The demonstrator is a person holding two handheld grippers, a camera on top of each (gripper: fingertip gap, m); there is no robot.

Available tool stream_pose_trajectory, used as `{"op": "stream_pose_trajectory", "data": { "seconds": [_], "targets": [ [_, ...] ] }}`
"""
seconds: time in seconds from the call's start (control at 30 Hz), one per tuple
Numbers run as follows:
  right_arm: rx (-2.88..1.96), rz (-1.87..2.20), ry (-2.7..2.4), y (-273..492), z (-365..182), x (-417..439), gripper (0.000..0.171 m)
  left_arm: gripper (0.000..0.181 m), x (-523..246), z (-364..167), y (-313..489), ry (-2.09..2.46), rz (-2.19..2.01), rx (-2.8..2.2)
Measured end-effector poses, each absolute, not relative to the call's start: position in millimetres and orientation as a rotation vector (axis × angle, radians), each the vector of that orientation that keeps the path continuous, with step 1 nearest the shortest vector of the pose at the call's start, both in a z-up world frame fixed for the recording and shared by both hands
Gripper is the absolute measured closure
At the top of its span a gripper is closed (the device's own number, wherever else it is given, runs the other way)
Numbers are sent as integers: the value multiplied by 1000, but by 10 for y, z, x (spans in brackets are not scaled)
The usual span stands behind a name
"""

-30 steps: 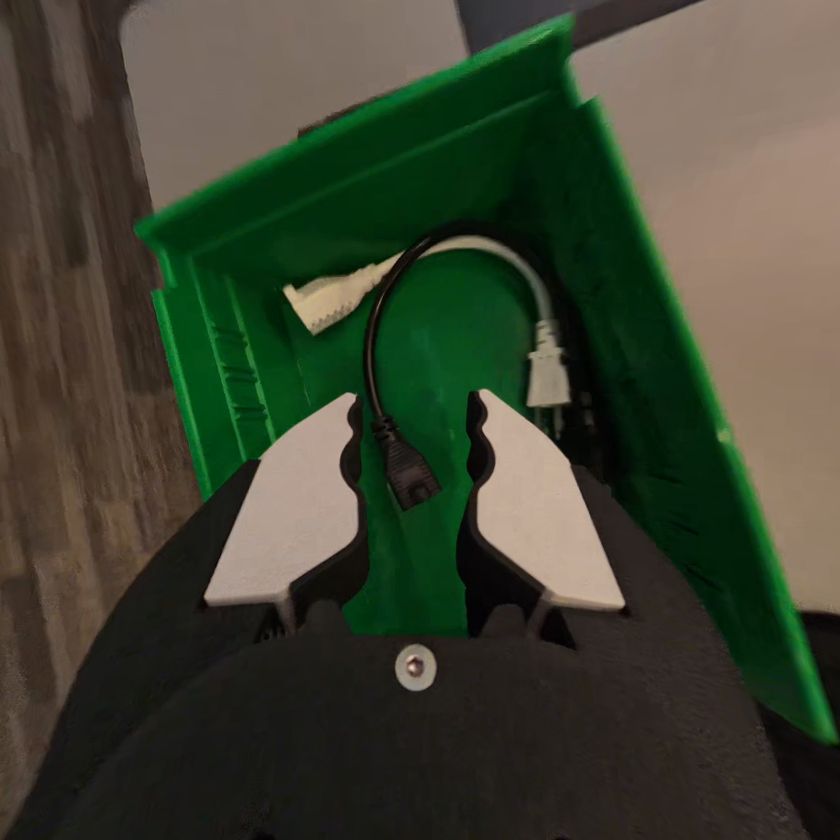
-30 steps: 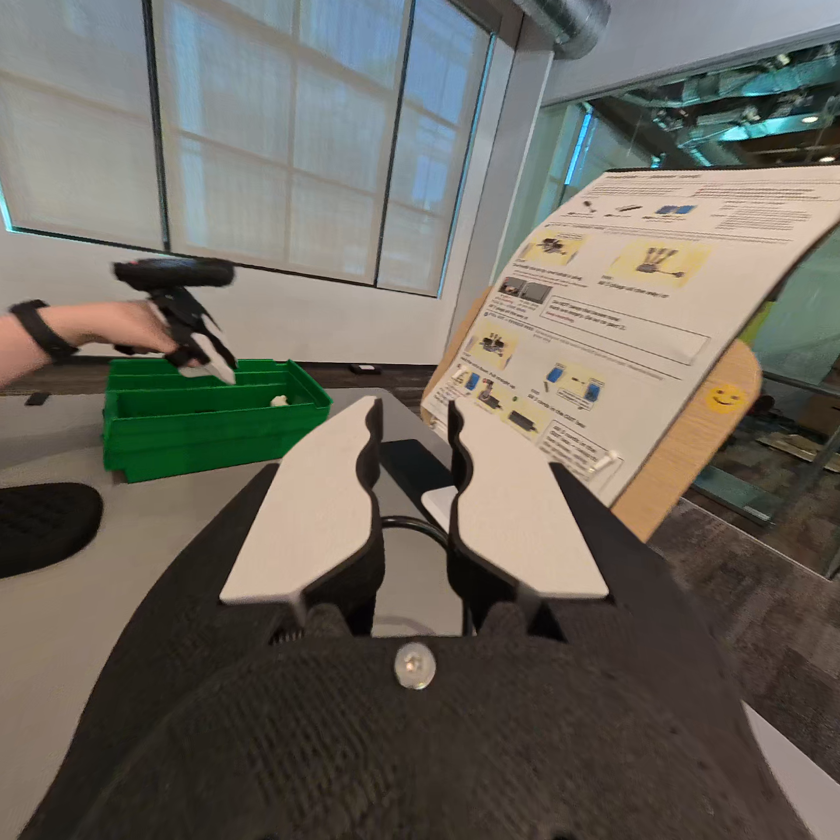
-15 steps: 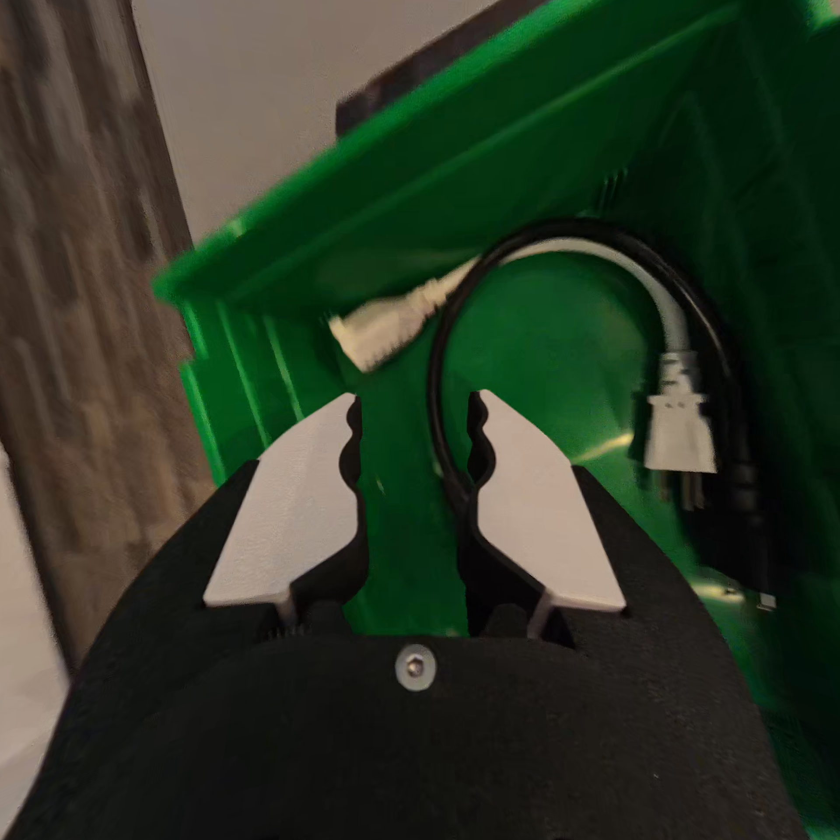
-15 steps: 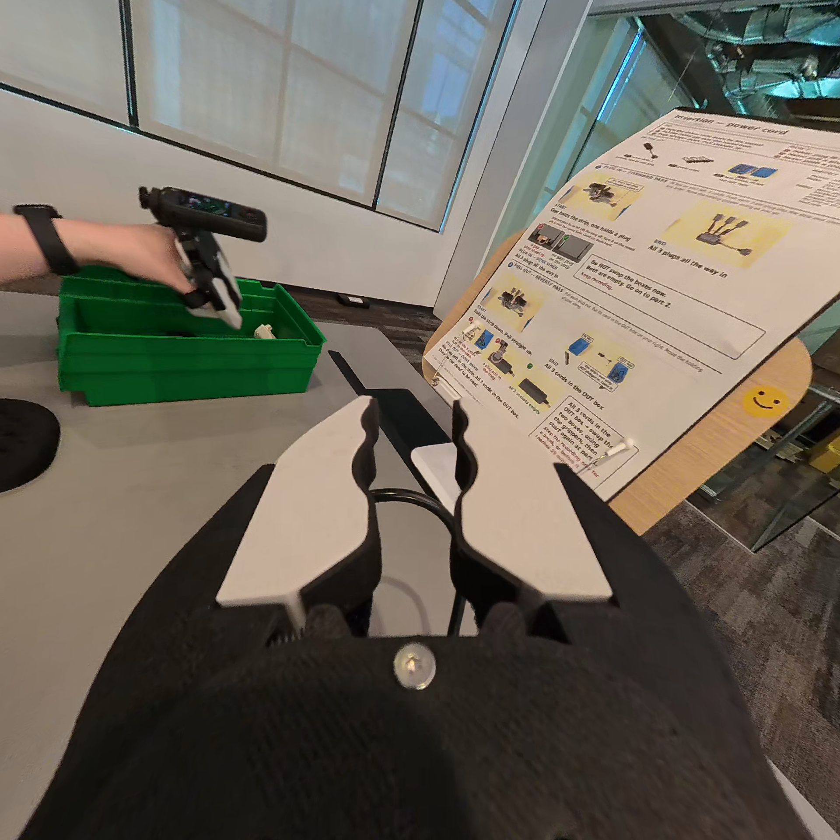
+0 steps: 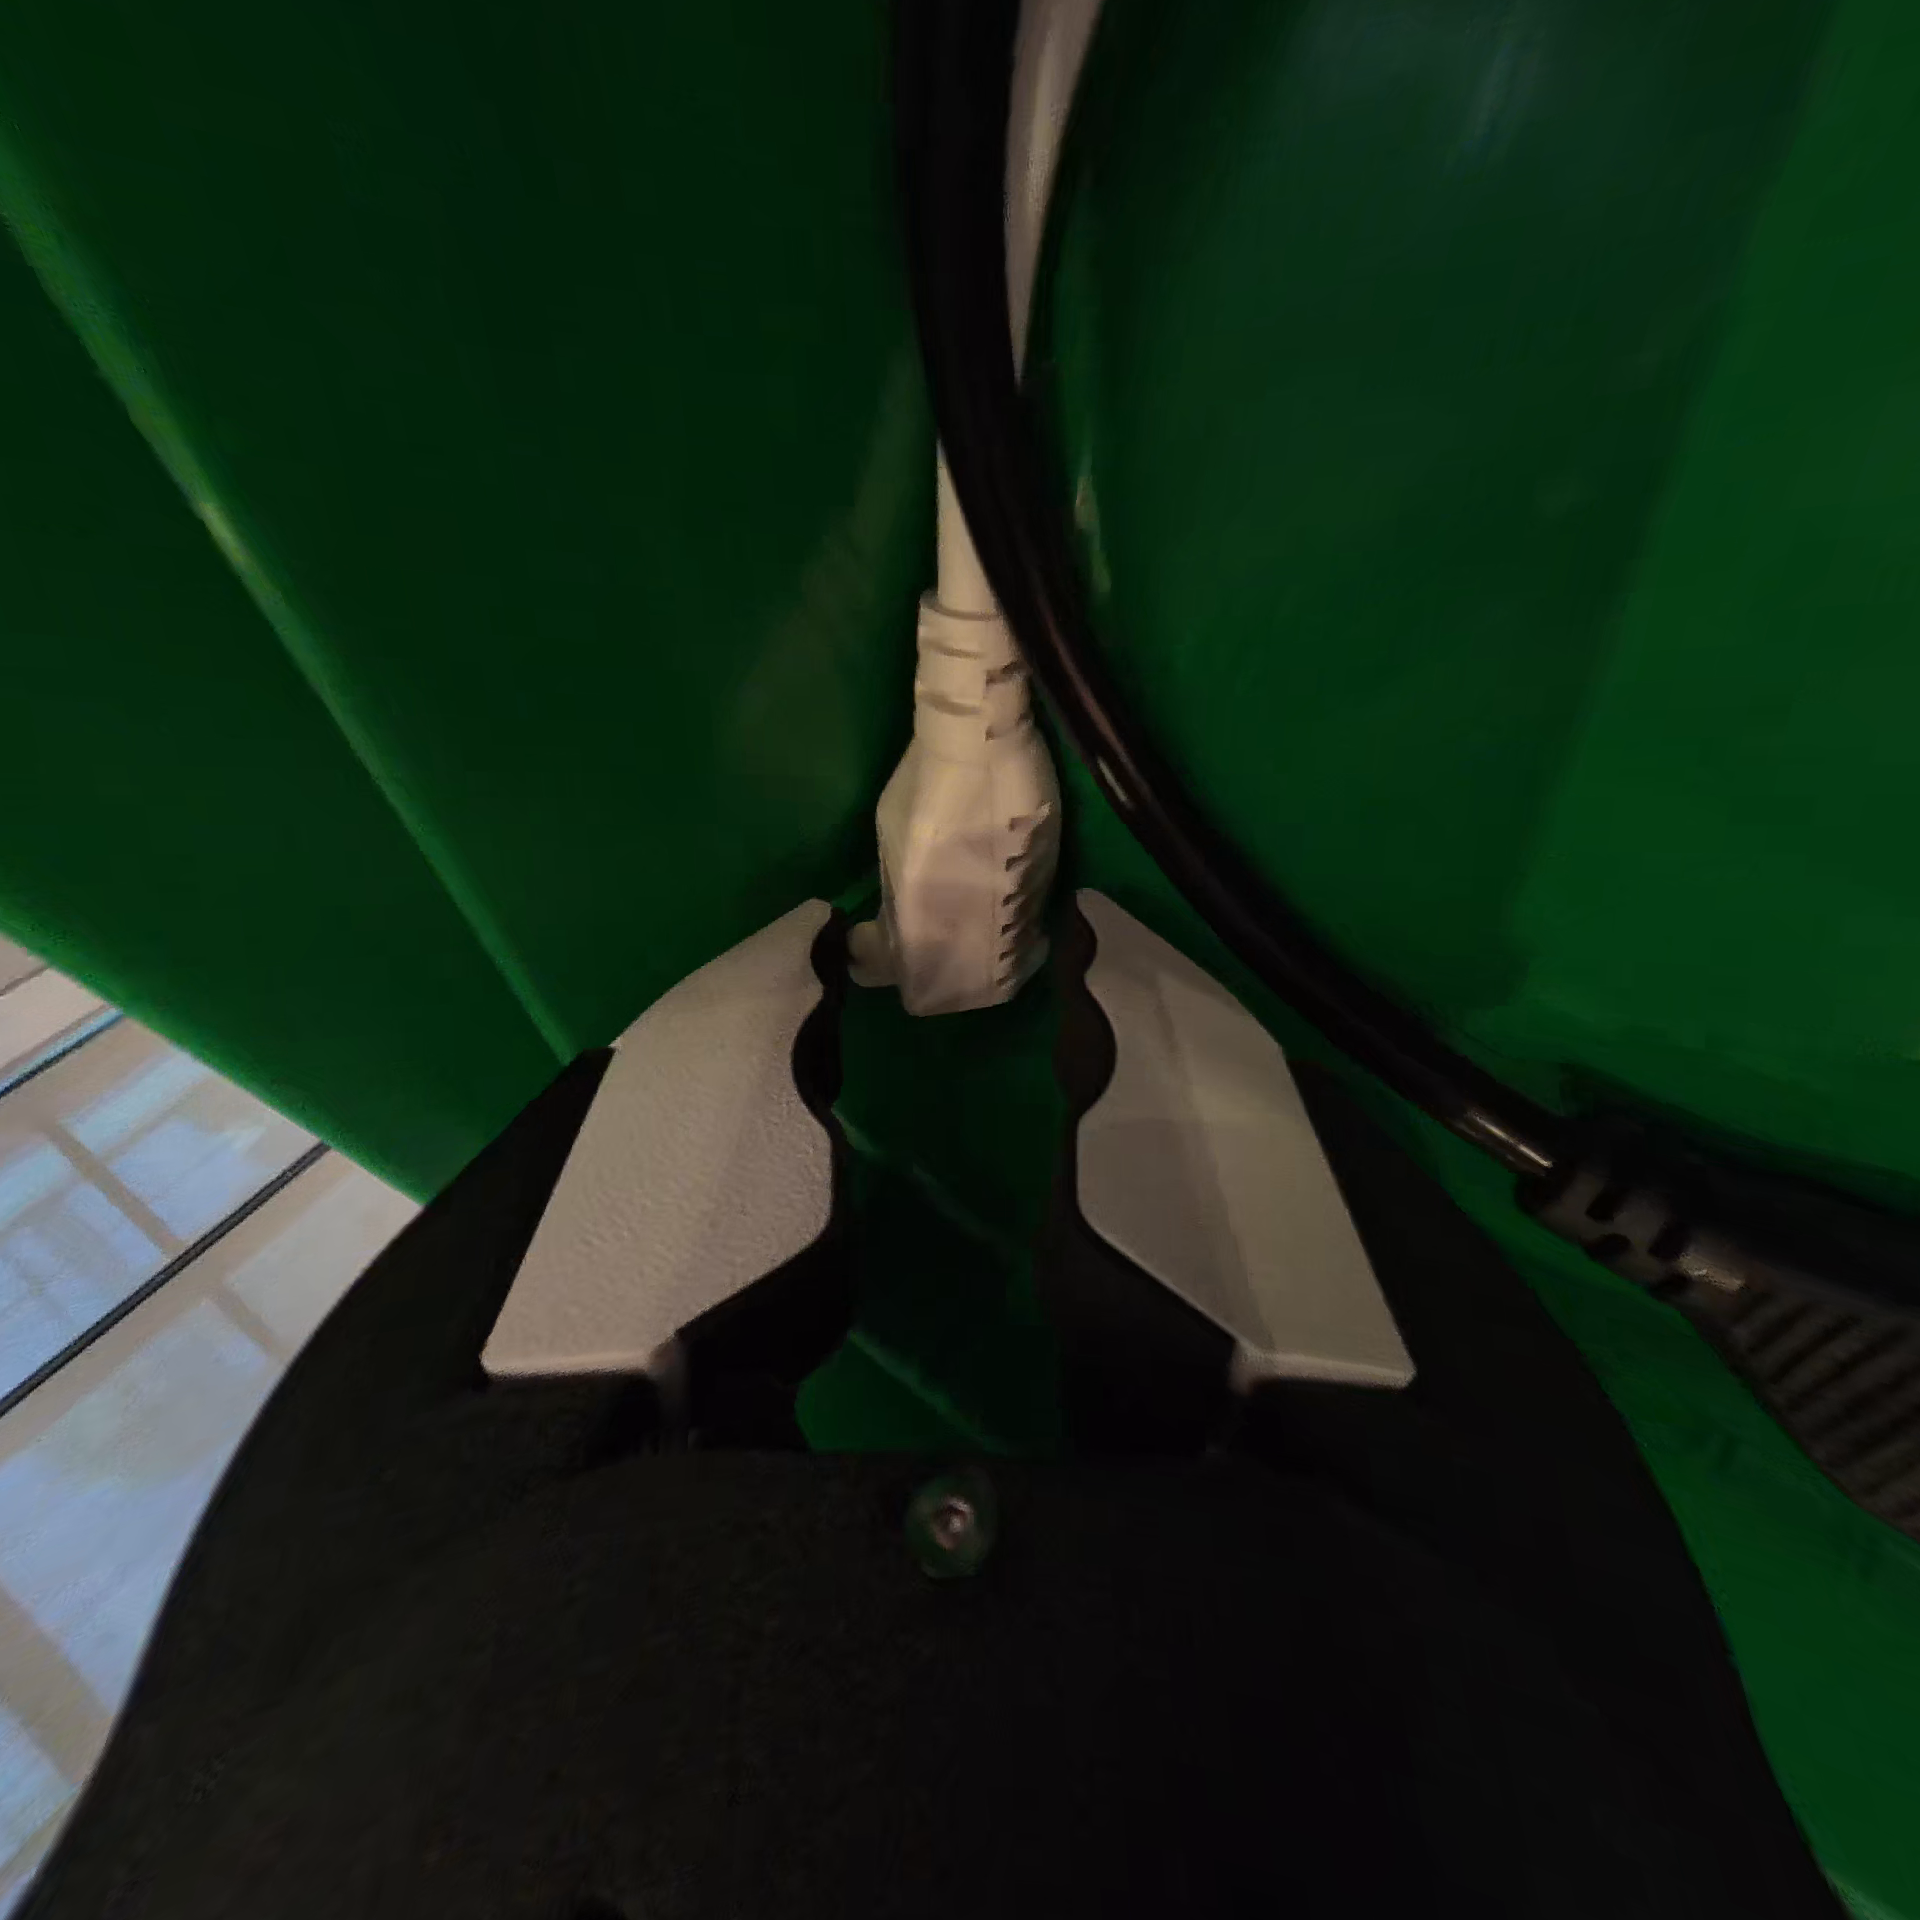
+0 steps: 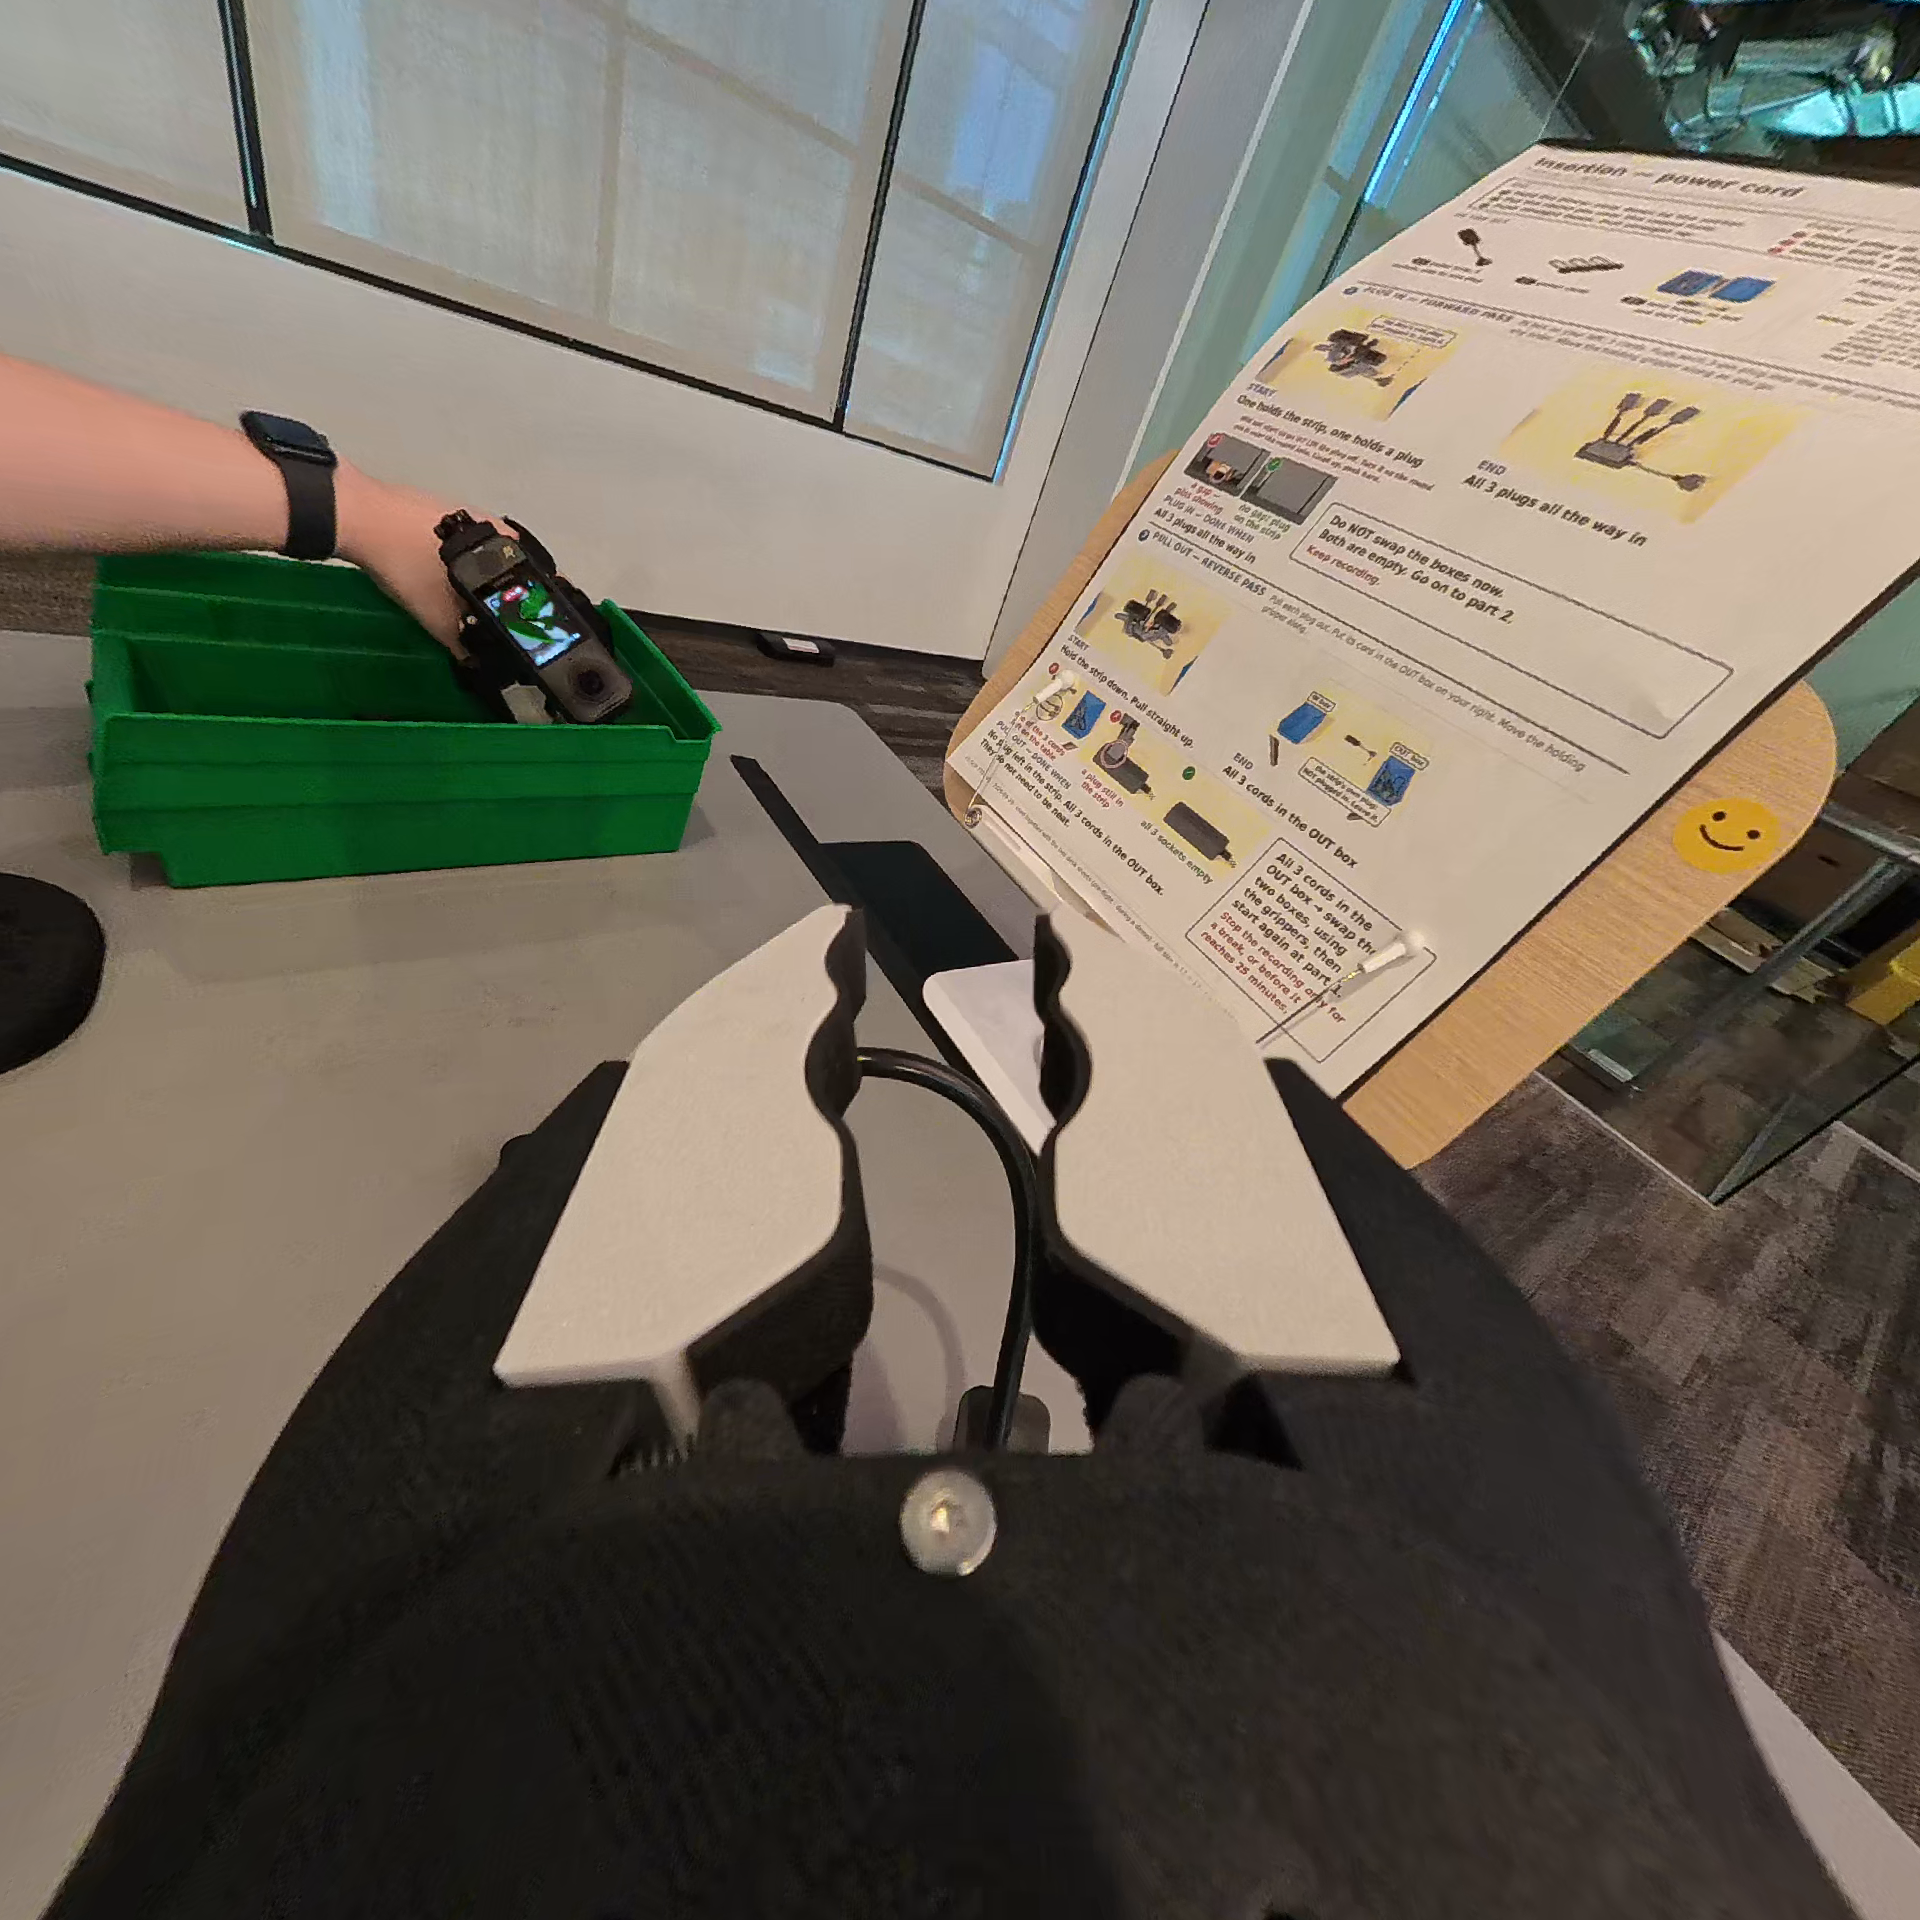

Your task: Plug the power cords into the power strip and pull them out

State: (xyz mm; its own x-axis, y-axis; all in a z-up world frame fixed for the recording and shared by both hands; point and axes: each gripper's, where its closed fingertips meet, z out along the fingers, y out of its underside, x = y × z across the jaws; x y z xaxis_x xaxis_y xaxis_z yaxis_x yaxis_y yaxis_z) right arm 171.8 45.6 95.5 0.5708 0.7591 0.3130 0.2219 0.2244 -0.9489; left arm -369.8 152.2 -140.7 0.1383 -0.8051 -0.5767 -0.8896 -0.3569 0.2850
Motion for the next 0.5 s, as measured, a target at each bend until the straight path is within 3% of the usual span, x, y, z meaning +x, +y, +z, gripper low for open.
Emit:
{"op": "stream_pose_trajectory", "data": {
  "seconds": [0.27,0.5],
  "targets": [
    [-1390,415,-1011,525,767,1633,140,144,-3706,-1234,1438,1785,1138,-2299],
    [-1365,445,-1059,496,751,1440,140,144,-3736,-171,1098,1852,1438,-2409]
  ]
}}
